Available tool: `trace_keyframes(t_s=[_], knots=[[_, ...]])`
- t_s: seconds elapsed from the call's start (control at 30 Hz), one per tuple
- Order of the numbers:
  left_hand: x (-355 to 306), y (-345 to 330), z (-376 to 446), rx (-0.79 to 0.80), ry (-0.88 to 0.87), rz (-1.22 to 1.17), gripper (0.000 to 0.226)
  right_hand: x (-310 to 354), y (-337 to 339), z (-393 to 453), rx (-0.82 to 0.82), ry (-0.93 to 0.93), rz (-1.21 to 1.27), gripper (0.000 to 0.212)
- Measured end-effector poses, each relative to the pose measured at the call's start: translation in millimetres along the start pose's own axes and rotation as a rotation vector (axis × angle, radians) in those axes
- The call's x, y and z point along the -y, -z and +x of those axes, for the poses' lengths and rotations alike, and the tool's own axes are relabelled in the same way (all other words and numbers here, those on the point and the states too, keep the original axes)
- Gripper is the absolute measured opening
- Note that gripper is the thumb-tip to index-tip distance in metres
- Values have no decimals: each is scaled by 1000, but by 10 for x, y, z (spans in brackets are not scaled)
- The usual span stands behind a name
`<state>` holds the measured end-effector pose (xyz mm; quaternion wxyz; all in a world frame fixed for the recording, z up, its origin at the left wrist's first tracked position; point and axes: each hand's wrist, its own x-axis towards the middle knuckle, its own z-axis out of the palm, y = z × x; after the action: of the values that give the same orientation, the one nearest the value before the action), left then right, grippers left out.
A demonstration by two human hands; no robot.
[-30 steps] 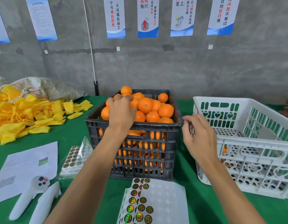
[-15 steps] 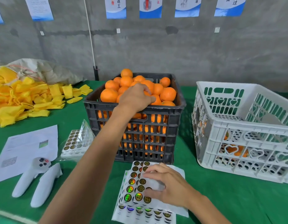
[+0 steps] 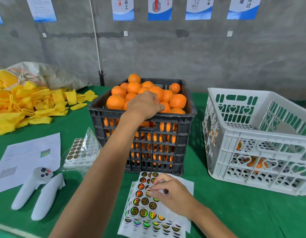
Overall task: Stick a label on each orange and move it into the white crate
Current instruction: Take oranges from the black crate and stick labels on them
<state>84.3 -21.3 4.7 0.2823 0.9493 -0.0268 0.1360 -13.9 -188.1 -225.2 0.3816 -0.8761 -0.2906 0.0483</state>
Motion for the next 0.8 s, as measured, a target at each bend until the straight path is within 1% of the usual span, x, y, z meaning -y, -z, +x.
trace_keyframes(t_s=[0.1,0.23,0.33,0.43,0.57,0.67,0.8], knots=[[0,-13,3,-12,1,2,28,-12,9,25,13,-79,162,25],[4,-14,3,-24,-6,8,28,15,83,95,76,-174,344,18],[16,-31,5,-41,-18,3,28,57,151,162,141,-248,368,14],[22,-34,4,-57,-22,7,27,105,196,217,188,-277,385,17],[24,-39,0,-64,-28,4,27,109,137,213,148,-257,408,23],[30,-45,-3,-70,-29,-3,27,98,113,198,121,-260,423,23],[27,-51,0,-73,-30,-9,27,84,143,214,152,-290,445,21]])
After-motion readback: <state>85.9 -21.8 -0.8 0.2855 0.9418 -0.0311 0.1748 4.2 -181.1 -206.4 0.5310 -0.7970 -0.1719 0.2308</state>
